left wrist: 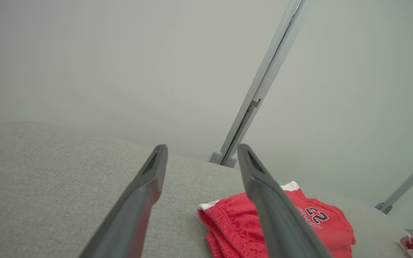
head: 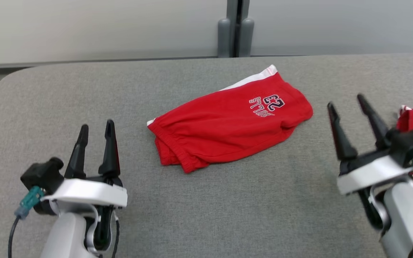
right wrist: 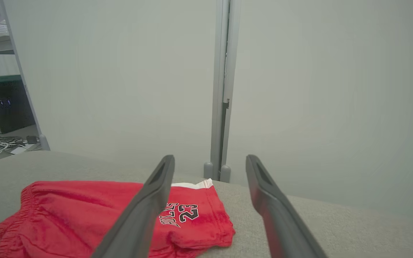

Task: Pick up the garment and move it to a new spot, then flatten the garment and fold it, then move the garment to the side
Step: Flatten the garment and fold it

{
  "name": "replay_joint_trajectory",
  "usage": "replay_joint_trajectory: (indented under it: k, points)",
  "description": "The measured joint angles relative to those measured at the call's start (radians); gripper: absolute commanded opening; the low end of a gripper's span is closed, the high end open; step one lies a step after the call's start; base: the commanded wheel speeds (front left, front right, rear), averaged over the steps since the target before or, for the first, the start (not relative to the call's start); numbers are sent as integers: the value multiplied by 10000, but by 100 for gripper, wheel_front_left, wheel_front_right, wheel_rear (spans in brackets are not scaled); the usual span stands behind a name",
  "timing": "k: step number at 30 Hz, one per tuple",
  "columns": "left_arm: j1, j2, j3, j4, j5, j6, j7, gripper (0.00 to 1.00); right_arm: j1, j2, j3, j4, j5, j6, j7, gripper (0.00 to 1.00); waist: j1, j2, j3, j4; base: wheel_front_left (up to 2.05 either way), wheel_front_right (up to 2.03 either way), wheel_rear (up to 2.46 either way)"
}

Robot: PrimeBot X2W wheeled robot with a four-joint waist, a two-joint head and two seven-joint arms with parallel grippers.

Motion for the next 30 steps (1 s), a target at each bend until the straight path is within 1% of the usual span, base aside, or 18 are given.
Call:
replay_joint_trajectory:
  k: [2, 4, 7, 9, 11, 14, 20, 24, 27, 30]
  points:
    - [378, -56, 155, -130, 336, -46, 0, 100, 616, 328, -265, -311, -447, 0, 0, 100, 0, 0, -164, -120, 0, 0, 0]
    - [723, -73, 268, -196, 520, -86, 0, 100, 1207, 738, -660, -514, -606, 0, 0, 100, 0, 0, -310, -215, 0, 0, 0]
    - [1187, -96, 230, -297, 1170, -90, 0, 100, 1856, 1195, -1043, -723, -849, 0, 0, 100, 0, 0, -456, -316, 0, 0, 0]
    - [1416, -102, 130, -332, 1145, -84, 0, 100, 2173, 1434, -1298, -838, -957, 0, 0, 100, 0, 0, -497, -343, 0, 0, 0]
    - [1735, -104, -119, -347, 1093, 23, 0, 100, 2472, 1676, -1597, -945, -1058, -2, 0, 100, 0, 0, -530, -343, 0, 0, 0]
    - [1861, -107, -280, -397, 1089, 173, 0, 100, 2617, 1766, -1645, -984, -1208, -2, 0, 100, 0, 0, -529, -331, 0, 0, 0]
    - [1900, -111, -518, -430, 1041, 291, 0, 100, 2638, 1745, -1824, -999, -1292, -2, 0, 100, 0, 0, -506, -196, 0, 0, 0]
    - [1803, -109, -612, -476, 1011, 357, 0, 100, 2634, 1749, -1898, -610, -1260, -2, 36, 100, 0, 0, -423, -24, 0, 0, 0]
    - [1629, -107, -715, -520, 1022, 376, -2, 100, 2526, 1902, -2084, -255, -686, -2, 389, 100, 0, 0, -285, 152, 0, 0, 0]
    - [1494, -105, -940, -539, 1338, 441, 0, 100, 2123, 1921, -2117, 10, -297, -2, 999, 100, 0, 0, -81, 354, 0, 0, 0]
